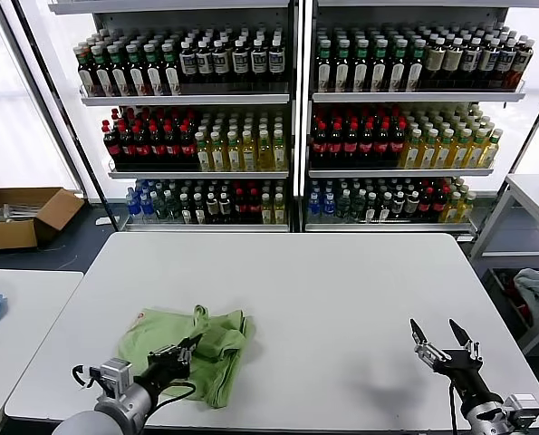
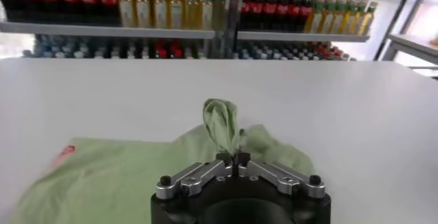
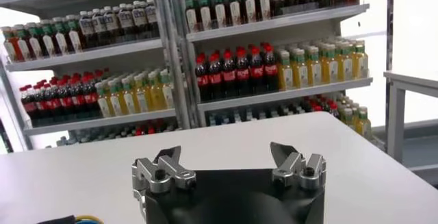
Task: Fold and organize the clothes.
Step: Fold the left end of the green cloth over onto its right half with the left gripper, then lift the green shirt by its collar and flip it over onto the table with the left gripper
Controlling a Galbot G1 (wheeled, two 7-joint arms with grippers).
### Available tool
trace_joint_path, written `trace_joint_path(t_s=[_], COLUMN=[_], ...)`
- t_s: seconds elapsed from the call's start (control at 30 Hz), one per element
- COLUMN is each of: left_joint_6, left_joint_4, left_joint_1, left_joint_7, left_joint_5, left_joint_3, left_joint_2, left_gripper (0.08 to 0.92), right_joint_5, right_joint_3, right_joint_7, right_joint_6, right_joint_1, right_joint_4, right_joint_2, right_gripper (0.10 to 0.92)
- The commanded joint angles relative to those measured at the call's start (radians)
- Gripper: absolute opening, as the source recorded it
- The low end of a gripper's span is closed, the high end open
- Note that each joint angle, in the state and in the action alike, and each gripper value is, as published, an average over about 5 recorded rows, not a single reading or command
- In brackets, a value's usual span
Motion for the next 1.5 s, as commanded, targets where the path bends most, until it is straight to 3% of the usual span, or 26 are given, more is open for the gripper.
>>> trace_joint_path(t_s=[0.03, 0.27, 0.4, 0.6, 0.83, 1.17, 1.5], left_joint_6=[0.005, -0.011, -0.016, -0.055, -0.097, -0.113, -0.066], left_joint_4=[0.028, -0.049, -0.104, -0.016, 0.109, 0.171, 0.117], left_joint_1=[-0.054, -0.035, -0.019, -0.015, 0.008, -0.031, -0.042], left_joint_7=[-0.017, -0.051, -0.050, -0.028, 0.007, 0.009, 0.010], left_joint_5=[0.037, -0.027, -0.130, -0.121, 0.135, 0.409, 0.419], left_joint_3=[0.125, 0.075, -0.036, -0.203, -0.158, 0.057, 0.166], left_joint_2=[-0.020, -0.030, -0.019, 0.024, -0.006, -0.099, -0.105], left_gripper=[0.144, 0.315, 0.428, 0.601, 0.792, 0.823, 0.823], right_joint_5=[-0.004, -0.011, -0.012, -0.011, -0.009, 0.009, 0.029], right_joint_3=[-0.003, -0.006, -0.006, -0.009, -0.005, 0.047, 0.090], right_joint_7=[-0.001, -0.003, -0.003, -0.006, -0.009, -0.009, -0.009], right_joint_6=[0.002, 0.005, 0.006, 0.017, 0.021, 0.012, 0.012], right_joint_1=[-0.002, -0.008, -0.006, -0.011, -0.018, -0.022, -0.024], right_joint_4=[0.003, 0.001, -0.001, -0.008, -0.007, 0.030, 0.034], right_joint_2=[0.004, 0.017, 0.021, 0.021, 0.019, 0.001, -0.004], right_gripper=[0.823, 0.823, 0.823, 0.823, 0.823, 0.823, 0.823])
